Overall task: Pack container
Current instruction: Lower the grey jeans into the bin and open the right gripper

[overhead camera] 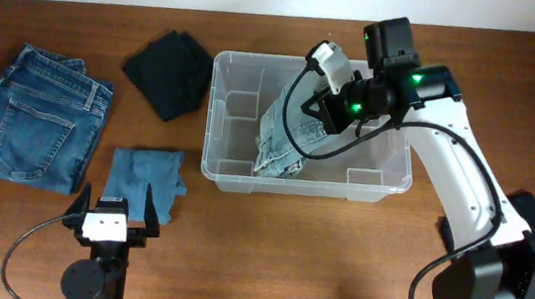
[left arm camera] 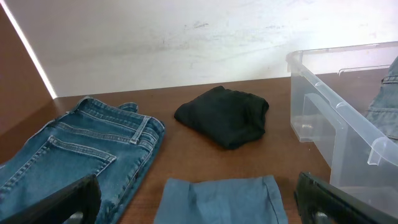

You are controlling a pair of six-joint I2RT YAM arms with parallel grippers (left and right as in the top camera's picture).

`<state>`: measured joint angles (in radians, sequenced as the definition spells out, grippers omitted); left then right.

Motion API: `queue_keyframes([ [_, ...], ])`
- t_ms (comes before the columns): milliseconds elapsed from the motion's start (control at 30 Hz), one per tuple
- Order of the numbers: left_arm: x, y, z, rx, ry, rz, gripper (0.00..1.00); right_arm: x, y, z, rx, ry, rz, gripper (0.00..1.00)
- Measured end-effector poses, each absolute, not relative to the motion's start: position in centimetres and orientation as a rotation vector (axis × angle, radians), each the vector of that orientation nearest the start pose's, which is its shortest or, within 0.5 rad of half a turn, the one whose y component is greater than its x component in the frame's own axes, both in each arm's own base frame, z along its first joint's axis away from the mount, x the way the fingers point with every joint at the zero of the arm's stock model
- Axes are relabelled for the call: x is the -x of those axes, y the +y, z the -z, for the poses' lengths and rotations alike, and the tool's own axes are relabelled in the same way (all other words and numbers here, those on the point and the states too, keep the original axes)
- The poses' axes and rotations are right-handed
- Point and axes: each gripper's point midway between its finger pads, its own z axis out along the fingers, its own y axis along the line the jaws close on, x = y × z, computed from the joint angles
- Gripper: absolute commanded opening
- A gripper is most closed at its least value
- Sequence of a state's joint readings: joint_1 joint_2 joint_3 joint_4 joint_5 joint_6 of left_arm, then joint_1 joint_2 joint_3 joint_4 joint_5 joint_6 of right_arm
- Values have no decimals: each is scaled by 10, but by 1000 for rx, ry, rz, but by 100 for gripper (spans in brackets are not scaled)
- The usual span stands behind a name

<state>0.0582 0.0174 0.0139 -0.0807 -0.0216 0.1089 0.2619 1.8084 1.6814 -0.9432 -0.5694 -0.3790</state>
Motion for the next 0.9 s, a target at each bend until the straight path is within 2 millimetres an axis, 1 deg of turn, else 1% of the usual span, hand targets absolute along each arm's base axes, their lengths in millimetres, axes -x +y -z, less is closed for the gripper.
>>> queue_keyframes([
  [300, -246, 18, -157, -26, 1657, -145, 100, -406, 200, -179, 990, 2400, -670, 4],
  [467, -246, 18, -156, -26, 1657, -145, 99, -407, 189, -171, 979, 2450, -589, 4],
  [500, -246, 18, -157, -26, 1657, -145, 100, -407, 185, -169, 976, 2469, -560, 5],
  [567, -246, 18, -157, -26, 1657, -145, 100, -407, 180, -166, 971, 2490, -517, 12],
  [667, -246, 18, -156, -26, 1657, -145, 100, -408, 173, -162, 969, 2515, -460, 18],
  [900, -246, 18, -157, -26, 1657, -145, 100, -409, 158, -156, 957, 2563, -342, 18],
])
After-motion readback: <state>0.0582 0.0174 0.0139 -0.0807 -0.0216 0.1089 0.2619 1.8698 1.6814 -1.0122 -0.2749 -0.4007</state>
